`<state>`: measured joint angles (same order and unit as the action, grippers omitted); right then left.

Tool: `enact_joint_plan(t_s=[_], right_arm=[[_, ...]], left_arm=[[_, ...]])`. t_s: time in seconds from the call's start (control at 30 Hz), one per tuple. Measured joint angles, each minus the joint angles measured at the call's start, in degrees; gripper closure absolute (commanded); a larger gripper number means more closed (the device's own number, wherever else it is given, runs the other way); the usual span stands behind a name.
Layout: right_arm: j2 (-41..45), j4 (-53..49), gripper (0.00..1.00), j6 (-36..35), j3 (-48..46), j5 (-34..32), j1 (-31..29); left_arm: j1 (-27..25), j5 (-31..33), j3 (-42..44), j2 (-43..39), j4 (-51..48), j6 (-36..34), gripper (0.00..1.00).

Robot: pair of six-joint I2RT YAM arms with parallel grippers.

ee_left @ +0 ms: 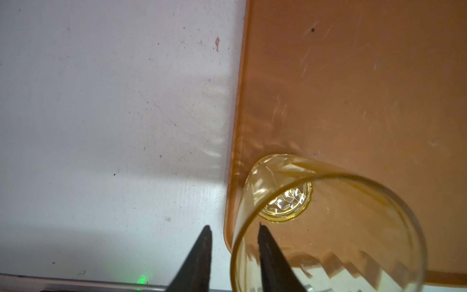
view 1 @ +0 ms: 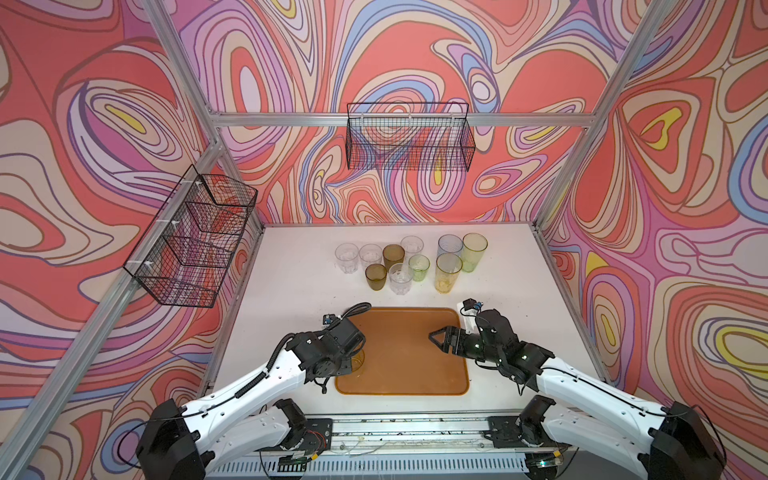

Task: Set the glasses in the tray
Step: 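Carry the yellow glass over the tray and lower it onto the tray, then open the left gripper and move it back toward the glasses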

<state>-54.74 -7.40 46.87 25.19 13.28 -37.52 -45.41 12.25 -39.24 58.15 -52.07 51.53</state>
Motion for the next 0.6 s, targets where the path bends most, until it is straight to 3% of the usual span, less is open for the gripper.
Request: enact_joint_plan(t_s=[0.07,0.1,0.13,0.4,0.6], right_arm=[[0.00,-0.02,0.08,0.04,-0.02,0.04,0.00],[0.00,0.00,0.06,0.09,-0.02,0.11,0.00],[0.00,-0.02,0.05,0.11,-0.02,0.11,0.00],[2.54,0.11,0.05,0.11,-0.61,0.68,0.00],[5.64,0.35,0.05,0.04,-2.64,2.21,0.00]], left_arm=[[0.00,0.07,-0.02,-0.02,0.42,-0.02,0.27],[0.00,0.22,-0.11,-0.02,0.55,-0.15,0.04],[0.00,0.50,-0.42,-0.02,0.55,-0.26,0.00],[0.61,6.27,-11.78,0.87,0.87,-2.60,0.00],[9.18,5.60,-20.20,4.33,3.93,-8.31,0.00]])
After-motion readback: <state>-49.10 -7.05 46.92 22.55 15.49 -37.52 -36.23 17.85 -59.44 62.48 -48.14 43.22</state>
